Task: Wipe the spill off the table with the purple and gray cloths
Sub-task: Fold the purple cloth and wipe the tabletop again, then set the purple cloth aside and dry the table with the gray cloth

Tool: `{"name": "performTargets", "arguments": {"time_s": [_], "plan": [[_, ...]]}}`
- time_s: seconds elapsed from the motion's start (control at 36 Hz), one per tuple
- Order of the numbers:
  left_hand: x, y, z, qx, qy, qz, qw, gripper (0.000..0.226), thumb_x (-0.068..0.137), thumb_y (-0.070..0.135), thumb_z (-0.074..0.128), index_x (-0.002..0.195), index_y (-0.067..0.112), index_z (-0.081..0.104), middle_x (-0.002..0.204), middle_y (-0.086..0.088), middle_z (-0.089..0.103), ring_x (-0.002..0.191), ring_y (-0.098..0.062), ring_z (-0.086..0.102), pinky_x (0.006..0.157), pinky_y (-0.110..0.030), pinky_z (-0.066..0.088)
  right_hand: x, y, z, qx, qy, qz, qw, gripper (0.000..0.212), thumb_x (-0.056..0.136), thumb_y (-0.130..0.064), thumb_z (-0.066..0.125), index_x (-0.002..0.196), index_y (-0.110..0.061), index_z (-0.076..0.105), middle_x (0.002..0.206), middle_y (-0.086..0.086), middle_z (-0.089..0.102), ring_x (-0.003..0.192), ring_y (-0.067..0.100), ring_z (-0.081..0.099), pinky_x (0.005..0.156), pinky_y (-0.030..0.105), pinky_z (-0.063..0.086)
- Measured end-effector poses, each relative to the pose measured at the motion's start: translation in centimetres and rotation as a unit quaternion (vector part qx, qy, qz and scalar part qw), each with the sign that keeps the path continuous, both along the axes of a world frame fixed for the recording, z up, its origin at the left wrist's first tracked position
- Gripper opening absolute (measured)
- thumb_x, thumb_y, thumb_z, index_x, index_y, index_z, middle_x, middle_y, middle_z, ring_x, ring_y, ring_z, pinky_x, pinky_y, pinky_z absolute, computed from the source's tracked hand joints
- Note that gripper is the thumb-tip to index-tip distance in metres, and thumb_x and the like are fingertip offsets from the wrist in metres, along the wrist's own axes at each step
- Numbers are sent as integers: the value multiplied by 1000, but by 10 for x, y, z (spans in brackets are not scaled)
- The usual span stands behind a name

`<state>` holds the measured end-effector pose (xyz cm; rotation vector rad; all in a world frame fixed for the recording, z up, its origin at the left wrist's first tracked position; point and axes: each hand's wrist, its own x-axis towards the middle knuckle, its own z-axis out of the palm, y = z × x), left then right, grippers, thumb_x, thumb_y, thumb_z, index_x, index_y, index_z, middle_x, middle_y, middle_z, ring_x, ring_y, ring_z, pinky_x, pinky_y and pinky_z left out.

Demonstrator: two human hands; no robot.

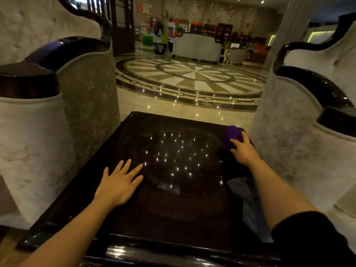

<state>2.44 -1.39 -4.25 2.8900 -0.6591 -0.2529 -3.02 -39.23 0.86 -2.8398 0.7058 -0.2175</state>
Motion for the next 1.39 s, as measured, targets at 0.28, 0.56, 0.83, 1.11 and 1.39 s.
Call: {"name": "performTargets", "arguments": {"time_s": [0.28,0.56,0.83,1.11,1.39], "plan": [[-4,-1,3,-7,-2,6,1000,50,94,48,15,142,40,4,157,1,-4,143,-18,-9,114,-51,-3,-2,0,-17,46,147,-34,988,56,96,-40,25,142,-21,1,155,13,-1,140,35,1,113,53,8],[-3,0,2,5,-1,4,1000,50,94,48,12,143,39,2,157,0,-5,143,-20,-9,114,-51,-2,-44,15,3,37,78,-2,996,57,95,-43,26,142,-27,-2,154,12,-6,141,33,-1,113,51,10],[-5,1,3,9,11,-6,1000,51,94,47,13,142,38,-3,156,-1,-9,143,-20,-12,114,-51,-4,-132,58,-9,52,34,-21,998,60,91,-49,33,141,-34,1,154,17,-5,141,34,-2,113,48,11],[-7,3,6,8,12,-13,1000,51,94,48,12,143,38,-1,157,-2,-8,143,-21,-11,114,-51,-3,-148,71,-36,76,78,-53,993,62,90,-52,33,141,-34,2,154,15,-5,141,34,-1,115,46,9],[-6,4,4,10,13,-18,1000,51,94,48,11,143,38,-1,156,-2,-9,143,-21,-11,114,-51,-4,-104,74,-38,62,85,-48,993,56,92,-48,32,141,-32,12,154,14,4,141,34,4,115,45,8]]}}
